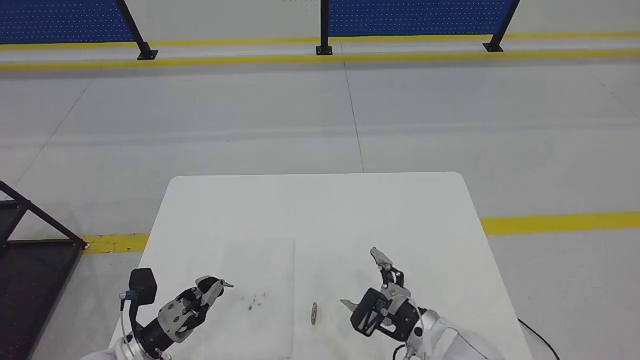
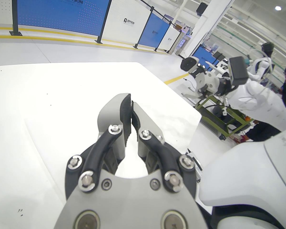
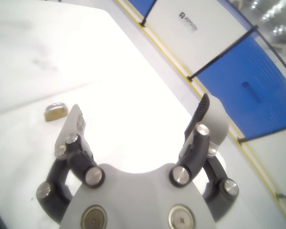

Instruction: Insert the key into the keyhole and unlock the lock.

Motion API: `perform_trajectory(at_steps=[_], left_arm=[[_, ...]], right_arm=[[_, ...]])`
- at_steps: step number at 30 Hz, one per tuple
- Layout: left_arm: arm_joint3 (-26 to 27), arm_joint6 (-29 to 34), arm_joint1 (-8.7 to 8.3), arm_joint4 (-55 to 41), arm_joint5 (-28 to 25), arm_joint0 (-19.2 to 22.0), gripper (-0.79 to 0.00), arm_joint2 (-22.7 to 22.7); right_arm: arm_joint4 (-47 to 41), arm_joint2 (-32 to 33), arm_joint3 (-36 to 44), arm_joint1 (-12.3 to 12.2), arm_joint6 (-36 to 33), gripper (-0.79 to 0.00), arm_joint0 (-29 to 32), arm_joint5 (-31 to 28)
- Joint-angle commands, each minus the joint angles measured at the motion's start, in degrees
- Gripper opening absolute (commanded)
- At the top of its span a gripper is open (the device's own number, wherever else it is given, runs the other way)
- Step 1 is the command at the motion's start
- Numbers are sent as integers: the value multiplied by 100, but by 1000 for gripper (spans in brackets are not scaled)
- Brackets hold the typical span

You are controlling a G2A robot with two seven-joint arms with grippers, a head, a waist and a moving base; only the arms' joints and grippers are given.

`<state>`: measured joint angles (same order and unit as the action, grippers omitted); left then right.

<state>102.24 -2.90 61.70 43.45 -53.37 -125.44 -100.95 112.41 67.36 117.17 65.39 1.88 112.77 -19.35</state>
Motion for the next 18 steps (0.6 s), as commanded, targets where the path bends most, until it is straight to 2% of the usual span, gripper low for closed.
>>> perform_trajectory(at_steps=[1,8,10,18], left_arm=[[0,0,0,0,0,0,-785,0],[0,0,0,0,0,0,-785,0],[0,0,0,0,0,0,-785,0],[0,0,0,0,0,0,-785,0]], right_arm=[[91,-212,-52,6,-41,0,-49,-140],[224,-947,-360,44,-254,0,-184,-483],[245,-985,-384,56,-399,0,-193,-257],[245,-985,-384,56,-399,0,-193,-257]])
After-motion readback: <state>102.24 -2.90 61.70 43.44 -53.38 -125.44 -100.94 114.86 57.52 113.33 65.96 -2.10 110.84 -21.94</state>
